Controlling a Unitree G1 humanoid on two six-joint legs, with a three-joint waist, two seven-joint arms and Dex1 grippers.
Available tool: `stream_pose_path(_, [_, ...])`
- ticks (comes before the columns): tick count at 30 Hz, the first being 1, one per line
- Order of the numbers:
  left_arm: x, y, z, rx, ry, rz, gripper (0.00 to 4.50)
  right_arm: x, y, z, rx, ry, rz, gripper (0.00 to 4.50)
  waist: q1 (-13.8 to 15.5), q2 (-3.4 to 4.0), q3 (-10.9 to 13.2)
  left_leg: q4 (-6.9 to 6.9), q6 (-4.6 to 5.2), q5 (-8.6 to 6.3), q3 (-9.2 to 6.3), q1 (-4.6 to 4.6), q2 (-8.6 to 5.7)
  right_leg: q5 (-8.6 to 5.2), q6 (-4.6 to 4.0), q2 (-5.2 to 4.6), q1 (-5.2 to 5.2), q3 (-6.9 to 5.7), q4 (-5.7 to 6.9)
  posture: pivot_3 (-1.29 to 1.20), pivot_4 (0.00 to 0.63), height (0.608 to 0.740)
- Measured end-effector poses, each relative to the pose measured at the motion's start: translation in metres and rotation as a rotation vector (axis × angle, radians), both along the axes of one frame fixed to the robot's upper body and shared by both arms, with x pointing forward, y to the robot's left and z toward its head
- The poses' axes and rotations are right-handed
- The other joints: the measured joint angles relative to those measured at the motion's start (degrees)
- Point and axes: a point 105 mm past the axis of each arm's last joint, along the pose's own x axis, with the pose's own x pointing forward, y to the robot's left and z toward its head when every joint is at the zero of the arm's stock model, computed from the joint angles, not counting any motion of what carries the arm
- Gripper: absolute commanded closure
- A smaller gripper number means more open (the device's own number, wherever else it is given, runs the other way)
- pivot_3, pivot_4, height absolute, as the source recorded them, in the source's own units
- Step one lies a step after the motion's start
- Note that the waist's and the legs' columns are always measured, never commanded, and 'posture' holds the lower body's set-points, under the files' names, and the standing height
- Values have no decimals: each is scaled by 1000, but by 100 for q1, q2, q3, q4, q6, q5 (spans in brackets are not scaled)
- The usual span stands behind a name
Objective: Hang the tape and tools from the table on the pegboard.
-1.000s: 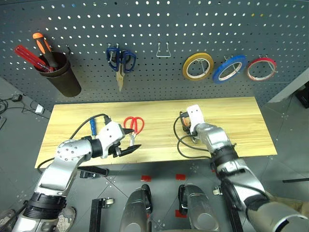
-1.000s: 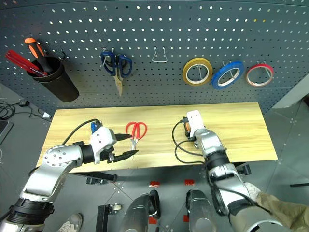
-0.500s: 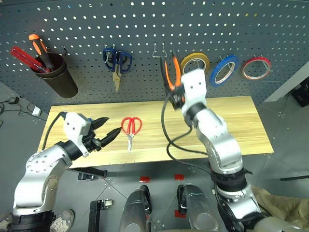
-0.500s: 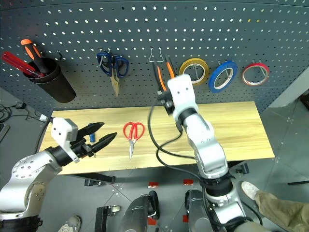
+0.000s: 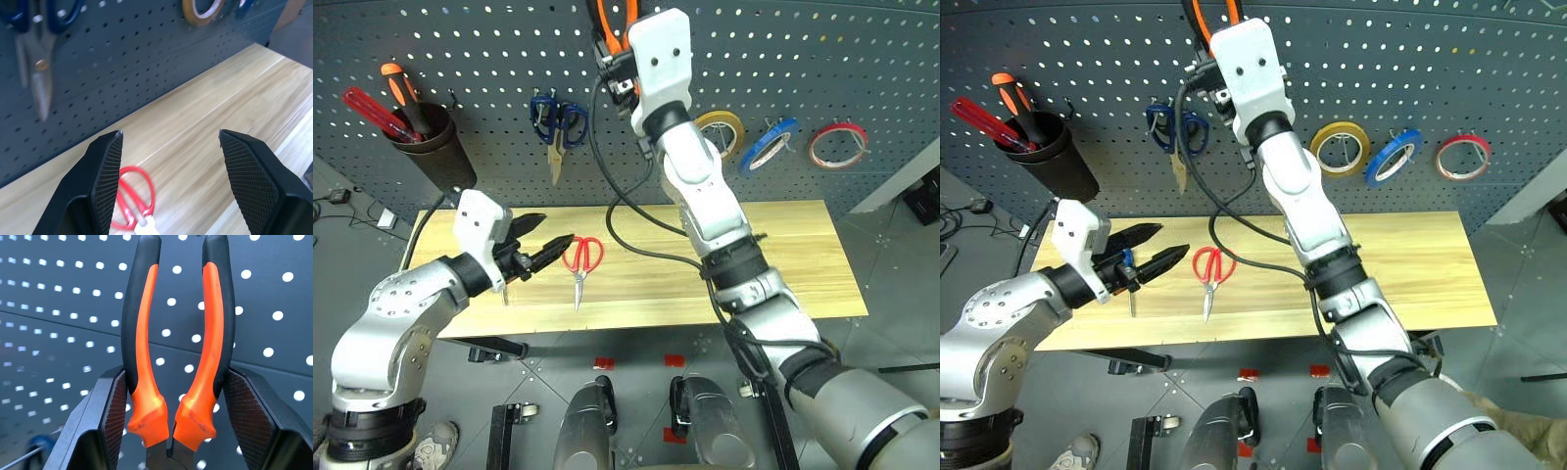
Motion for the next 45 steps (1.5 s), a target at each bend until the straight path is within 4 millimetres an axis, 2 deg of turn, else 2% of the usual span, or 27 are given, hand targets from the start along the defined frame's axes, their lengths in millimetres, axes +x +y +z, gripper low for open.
stream_pose_path(4, [5, -8, 13, -4, -23, -20, 1193, 11, 0, -3, -10, -19, -30, 1852, 2, 1, 3, -1, 0, 0, 13, 0, 0, 0, 0, 0, -6, 14, 0, -61, 279, 740])
stream_pose_path(8, [7, -12, 17, -1, -31, -36, 1193, 22, -10, -5, -8, -16, -73, 1852, 24, 3, 14, -3, 0, 0, 16, 0, 1, -1, -2, 0, -10, 19, -1, -50, 303, 740])
stream_pose_path(21, [10, -10, 9, 30, 1, -51, 1193, 39, -23, -41, -23, 55, -156, 1852, 142, 11, 50, -1, 0, 0, 22, 3, 3, -3, -4, 1, -14, 27, 3, -56, 337, 740])
stream_pose_path(26, [12, -10, 4, 42, 7, -45, 1193, 45, -29, -64, -35, 118, -189, 1852, 173, 11, 60, 0, 0, 0, 22, 3, 3, -3, -4, 0, -13, 27, 3, -70, 329, 740])
stream_pose_path(29, [13, -10, 1, 54, 2, -43, 1193, 47, -29, -65, -33, 143, -196, 1852, 173, 11, 60, 0, 0, 0, 19, 7, 4, -3, -4, 0, -9, 25, 3, -76, 325, 740])
stream_pose_path(32, [15, -7, -5, 51, 15, -28, 1193, 51, -30, -67, -19, 186, -206, 912, 172, 10, 59, 4, 0, 0, 15, 13, 4, -1, -6, 0, 0, 23, 4, -83, 322, 740])
stream_pose_path(35, [16, -6, -9, 51, 21, -14, 1193, 57, -36, -82, 6, 276, -220, 30, 171, 11, 60, 6, 2, 1, 14, 13, 4, 3, -12, 0, 1, 22, 4, -97, 319, 740])
stream_pose_path(37, [18, -5, -11, 49, 23, 2, 1031, 57, -36, -81, 12, 290, -214, 9, 185, 11, 60, 6, 3, 7, 11, 14, 4, 8, -15, -1, 2, 20, 5, -103, 317, 740])
stream_pose_path(41, [21, -2, -23, 12, 53, 64, 37, 53, -44, -86, 51, 331, -205, 0, 207, 10, 60, 5, 3, 9, 10, 14, 4, 12, -13, -1, 4, 20, 2, -112, 316, 740])
stream_pose_path(45, [22, 3, -42, -21, 128, 152, 37, 39, -55, -117, 31, 434, -161, 0, 226, 10, 59, -6, -2, 5, 12, 8, 4, 7, -14, -1, -4, 20, -2, -117, 319, 740])
